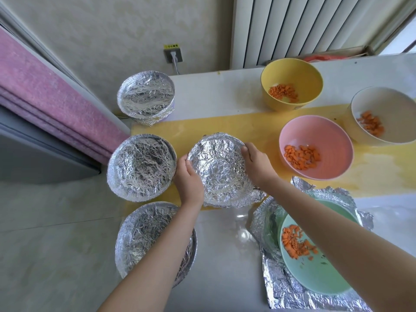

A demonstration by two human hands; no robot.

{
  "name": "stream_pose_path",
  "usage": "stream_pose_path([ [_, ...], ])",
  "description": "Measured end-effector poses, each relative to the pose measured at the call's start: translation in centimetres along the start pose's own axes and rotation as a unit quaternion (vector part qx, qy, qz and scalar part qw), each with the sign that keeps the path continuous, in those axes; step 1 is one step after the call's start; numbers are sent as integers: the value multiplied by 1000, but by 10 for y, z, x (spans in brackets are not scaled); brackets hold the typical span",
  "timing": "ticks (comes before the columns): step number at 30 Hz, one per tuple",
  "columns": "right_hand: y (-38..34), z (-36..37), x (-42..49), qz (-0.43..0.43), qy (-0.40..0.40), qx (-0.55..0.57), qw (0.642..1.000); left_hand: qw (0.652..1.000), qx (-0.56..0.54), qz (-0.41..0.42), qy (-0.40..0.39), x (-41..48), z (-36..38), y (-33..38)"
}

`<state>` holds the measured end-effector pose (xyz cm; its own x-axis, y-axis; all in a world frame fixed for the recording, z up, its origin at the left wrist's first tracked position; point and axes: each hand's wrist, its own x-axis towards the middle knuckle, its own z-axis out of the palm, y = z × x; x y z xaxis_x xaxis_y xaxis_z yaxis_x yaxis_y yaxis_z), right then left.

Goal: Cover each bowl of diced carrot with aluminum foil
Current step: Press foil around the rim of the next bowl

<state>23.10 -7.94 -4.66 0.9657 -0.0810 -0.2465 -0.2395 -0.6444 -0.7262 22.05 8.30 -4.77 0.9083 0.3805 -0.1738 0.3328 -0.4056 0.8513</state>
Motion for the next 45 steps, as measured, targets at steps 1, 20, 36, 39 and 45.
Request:
stream_pose_path([
  [1, 0, 0, 0, 2, 2, 2, 1000, 1000, -1, -1, -2, 0, -1, 1],
  [20, -64, -37, -36, -287, 54, -118, 949, 983, 20, 184, 8, -39, -59, 37],
  [36, -59, -22, -121, -256, 33, -111, 960, 968, 67, 229, -75, -102, -108, 8],
  [39, -65, -24, -138, -280, 12, -128, 951, 966, 72, 231, -89, -115, -111, 10],
  [45, -58, -14, -158, -324, -25, -148, 934, 949, 100, 279, -110, -143, -119, -2],
])
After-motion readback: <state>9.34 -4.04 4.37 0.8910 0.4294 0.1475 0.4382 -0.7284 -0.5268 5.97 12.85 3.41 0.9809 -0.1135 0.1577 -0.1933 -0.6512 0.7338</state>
